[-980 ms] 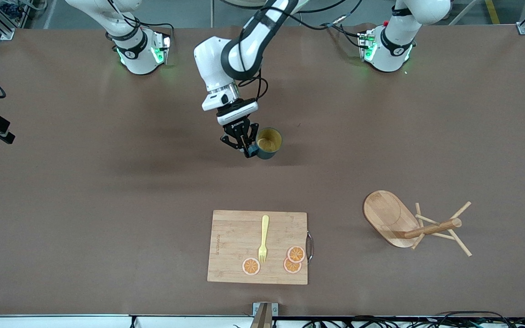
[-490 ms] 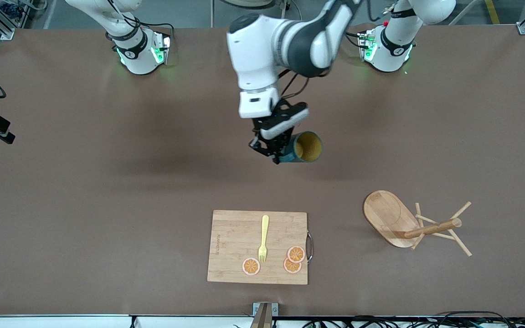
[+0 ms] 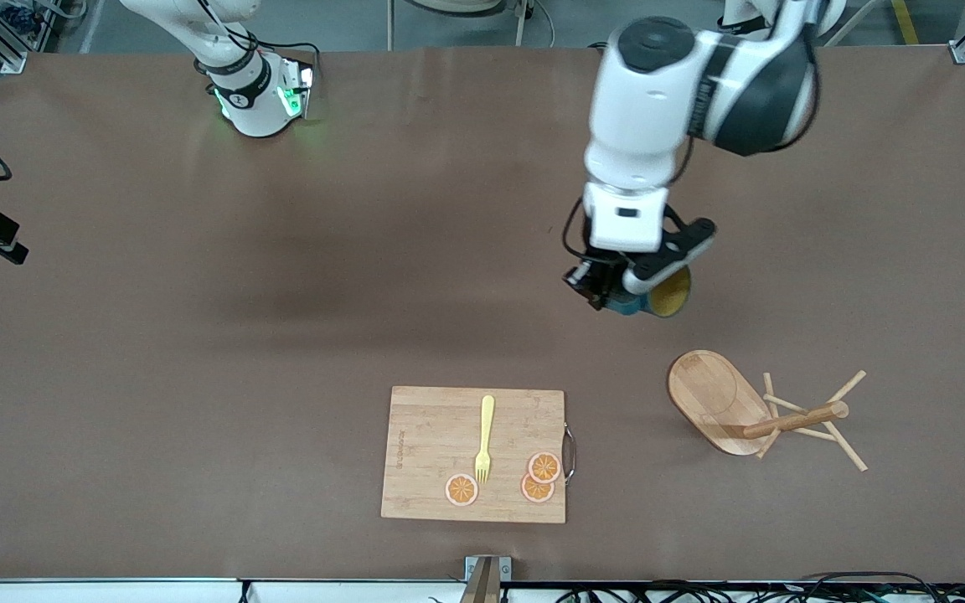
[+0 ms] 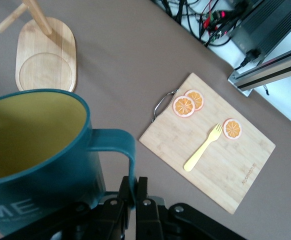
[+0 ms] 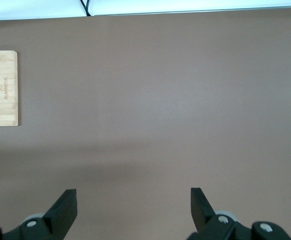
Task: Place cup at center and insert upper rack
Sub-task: 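Lift the mug with the left gripper toward the wooden mug tree, then carry the mug with the left gripper over the mug tree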
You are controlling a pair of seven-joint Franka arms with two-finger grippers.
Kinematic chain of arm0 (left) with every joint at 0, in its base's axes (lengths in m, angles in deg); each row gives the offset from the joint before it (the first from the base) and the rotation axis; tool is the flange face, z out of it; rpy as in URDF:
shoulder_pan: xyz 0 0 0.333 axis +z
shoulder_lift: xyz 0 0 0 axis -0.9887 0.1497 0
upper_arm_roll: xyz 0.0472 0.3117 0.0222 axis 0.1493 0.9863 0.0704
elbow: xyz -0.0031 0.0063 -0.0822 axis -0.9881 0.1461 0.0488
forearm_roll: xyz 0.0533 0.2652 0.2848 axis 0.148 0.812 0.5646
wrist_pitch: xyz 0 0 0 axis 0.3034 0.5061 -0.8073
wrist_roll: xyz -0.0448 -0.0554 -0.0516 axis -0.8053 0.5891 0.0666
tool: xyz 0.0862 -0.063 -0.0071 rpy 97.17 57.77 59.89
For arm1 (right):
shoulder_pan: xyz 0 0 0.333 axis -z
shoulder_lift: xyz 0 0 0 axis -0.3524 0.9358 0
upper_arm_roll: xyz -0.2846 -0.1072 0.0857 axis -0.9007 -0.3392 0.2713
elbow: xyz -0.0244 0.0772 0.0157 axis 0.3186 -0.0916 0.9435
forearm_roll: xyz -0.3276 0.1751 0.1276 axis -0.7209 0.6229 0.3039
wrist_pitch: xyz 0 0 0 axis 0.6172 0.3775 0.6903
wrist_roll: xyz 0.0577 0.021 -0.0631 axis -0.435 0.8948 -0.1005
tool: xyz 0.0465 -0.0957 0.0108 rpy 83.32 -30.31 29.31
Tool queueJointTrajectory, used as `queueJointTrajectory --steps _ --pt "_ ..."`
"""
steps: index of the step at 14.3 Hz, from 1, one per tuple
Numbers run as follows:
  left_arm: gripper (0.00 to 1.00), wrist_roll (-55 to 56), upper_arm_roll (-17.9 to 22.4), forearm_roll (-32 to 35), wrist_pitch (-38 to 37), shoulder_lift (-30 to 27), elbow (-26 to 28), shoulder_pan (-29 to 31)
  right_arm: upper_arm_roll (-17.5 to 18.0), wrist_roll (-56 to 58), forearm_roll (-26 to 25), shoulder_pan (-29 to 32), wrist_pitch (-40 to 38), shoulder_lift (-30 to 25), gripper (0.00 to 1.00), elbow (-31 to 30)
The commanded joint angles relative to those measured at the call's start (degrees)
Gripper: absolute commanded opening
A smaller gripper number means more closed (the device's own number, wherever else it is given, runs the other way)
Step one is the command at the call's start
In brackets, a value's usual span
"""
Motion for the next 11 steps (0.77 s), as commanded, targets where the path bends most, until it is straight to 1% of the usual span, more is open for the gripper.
queueJointTrajectory --steps 1,3,7,9,11 --pt "0.00 -10.07 -0.81 -11.25 0.15 -2.50 2.21 5.04 0.03 0.35 -1.02 -0.84 0.40 -1.24 1.00 -1.22" --pt "0.00 -13.26 -0.81 -16.20 0.15 -2.68 2.21 7.77 0.03 0.35 -1.02 -0.93 0.58 -1.24 1.00 -1.22" --pt "0.00 -24.94 -0.81 -27.09 -0.63 -3.56 4.75 13.92 -0.05 0.44 -1.11 -0.84 0.84 -1.24 1.00 -1.22" --pt "0.00 -29.77 -0.90 -29.57 -5.10 -3.48 4.94 17.52 -0.05 0.52 -1.11 -0.84 0.76 -1.24 1.00 -1.22" --pt "0.00 -33.99 -0.81 -33.69 -8.53 -3.30 5.02 21.30 -0.05 0.44 -1.11 -0.84 0.58 -1.15 1.00 -1.22"
